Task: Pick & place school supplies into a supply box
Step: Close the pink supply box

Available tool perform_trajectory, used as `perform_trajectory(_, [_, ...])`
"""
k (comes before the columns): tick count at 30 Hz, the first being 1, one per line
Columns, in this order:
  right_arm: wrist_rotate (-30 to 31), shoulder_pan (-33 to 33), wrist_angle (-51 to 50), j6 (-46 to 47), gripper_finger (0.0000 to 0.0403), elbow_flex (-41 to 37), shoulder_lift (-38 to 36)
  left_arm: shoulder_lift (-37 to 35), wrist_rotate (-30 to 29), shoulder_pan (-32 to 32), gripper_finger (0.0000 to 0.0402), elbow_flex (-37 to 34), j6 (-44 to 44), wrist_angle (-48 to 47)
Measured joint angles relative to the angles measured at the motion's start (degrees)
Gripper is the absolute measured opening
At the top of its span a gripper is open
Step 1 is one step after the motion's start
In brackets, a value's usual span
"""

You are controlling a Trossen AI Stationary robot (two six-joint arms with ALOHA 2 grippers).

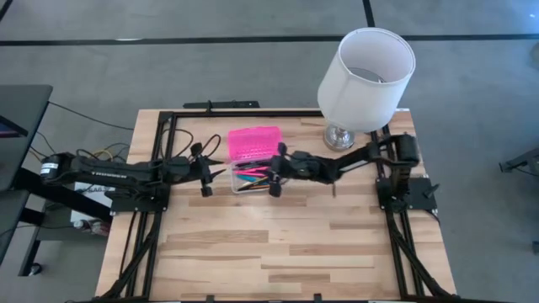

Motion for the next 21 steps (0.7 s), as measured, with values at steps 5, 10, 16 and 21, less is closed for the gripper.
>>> perform_trajectory(5, [0.0,-0.4,-8.8,2.3,0.0091,9.5,7.3,-0.2,-5.6,0.0,0.0114,-0.3,0.0,-0.2])
perform_trajectory(10, [1.5,0.1,-18.4,2.8,0.0091,18.2,12.2,-0.2,-10.4,0.0,0.0114,-0.3,-0.1,-0.6])
perform_trajectory(16, [2.2,1.2,-24.9,2.9,0.0091,22.5,13.7,-0.1,-12.9,0.0,0.0114,-0.3,-2.9,-2.5])
perform_trajectory(21, [2.1,1.9,-27.6,2.5,0.0091,22.6,13.5,0.0,-11.9,0.0,0.0114,-0.3,-6.5,-9.0])
